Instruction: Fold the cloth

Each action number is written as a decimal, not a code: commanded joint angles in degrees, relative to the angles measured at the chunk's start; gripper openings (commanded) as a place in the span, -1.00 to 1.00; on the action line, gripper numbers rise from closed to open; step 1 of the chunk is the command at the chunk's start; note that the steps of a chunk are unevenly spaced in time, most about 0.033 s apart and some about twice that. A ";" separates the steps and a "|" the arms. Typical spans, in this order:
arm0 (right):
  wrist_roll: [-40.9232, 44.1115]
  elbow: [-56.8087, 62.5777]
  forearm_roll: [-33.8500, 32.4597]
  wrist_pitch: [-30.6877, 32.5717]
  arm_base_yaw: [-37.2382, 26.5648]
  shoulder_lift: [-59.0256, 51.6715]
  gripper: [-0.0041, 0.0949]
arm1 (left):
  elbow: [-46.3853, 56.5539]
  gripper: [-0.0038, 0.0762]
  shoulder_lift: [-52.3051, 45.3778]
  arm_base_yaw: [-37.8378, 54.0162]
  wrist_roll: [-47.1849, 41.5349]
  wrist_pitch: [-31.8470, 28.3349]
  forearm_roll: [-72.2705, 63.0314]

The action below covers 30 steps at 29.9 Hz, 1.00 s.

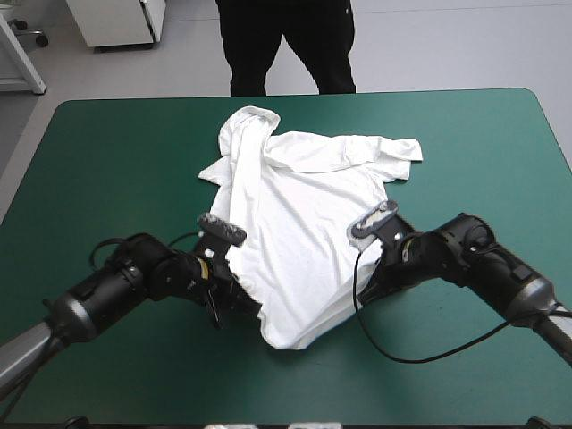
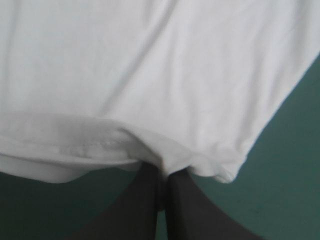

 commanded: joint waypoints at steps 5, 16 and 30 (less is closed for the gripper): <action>5.47 -22.10 -10.39 6.32 -0.03 -3.27 -0.95 | -24.39 -0.93 -6.26 -0.33 -0.59 5.23 8.83; 7.75 -50.08 -24.46 7.89 -0.03 -3.27 -0.95 | -55.01 -0.93 -4.95 -0.33 1.82 2.96 21.01; 10.88 -67.91 -29.80 -6.02 -0.03 -3.06 -0.95 | -67.59 -0.93 -4.21 -0.33 9.66 -20.98 23.77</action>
